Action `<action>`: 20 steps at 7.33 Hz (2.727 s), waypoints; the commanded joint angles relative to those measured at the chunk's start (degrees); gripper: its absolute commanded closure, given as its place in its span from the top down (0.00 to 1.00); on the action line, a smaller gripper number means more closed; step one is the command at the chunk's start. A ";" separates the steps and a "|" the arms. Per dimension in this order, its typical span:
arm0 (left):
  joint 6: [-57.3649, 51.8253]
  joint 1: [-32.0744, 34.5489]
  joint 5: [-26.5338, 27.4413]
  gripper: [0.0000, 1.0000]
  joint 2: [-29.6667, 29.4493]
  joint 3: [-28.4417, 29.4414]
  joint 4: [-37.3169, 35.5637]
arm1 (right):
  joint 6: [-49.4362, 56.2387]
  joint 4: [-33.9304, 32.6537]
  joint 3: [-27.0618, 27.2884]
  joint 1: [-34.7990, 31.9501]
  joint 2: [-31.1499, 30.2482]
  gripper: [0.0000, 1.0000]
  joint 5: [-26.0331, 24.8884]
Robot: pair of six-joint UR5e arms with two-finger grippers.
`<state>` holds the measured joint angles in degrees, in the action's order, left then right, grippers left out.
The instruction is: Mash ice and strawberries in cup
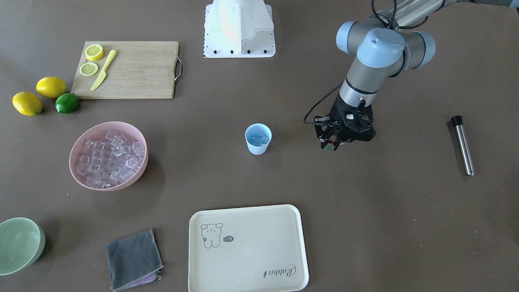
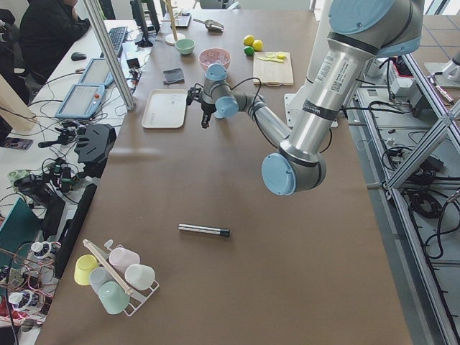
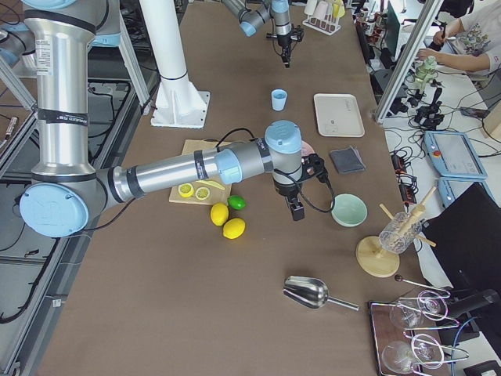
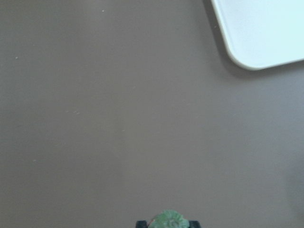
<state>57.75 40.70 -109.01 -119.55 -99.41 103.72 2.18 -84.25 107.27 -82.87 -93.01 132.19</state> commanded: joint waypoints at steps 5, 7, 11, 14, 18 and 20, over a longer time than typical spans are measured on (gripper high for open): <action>7.19 -5.98 2.05 0.00 -11.23 5.45 -0.72 | 0.28 4.98 -4.08 0.07 0.37 0.98 -0.09; 7.02 -6.95 2.14 0.00 -11.15 6.06 0.52 | 0.28 5.06 -4.09 -0.01 0.99 0.98 0.17; 7.28 -7.74 2.14 0.99 -11.23 5.54 2.00 | 0.02 4.98 -3.74 -0.01 0.73 0.98 0.44; 4.75 3.54 -4.40 0.99 1.55 -1.30 1.75 | 0.46 5.41 -4.70 -0.01 0.73 0.98 1.14; -30.23 34.31 -21.23 0.99 13.55 18.10 2.01 | 0.46 5.59 -4.44 -0.01 1.43 0.98 1.23; -37.54 37.35 -21.95 0.99 11.70 28.82 2.19 | 0.28 8.40 -4.09 -0.01 0.90 0.98 1.31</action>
<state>24.38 75.82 -130.32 -107.52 -76.26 105.82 2.55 -77.12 102.93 -82.88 -91.95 133.39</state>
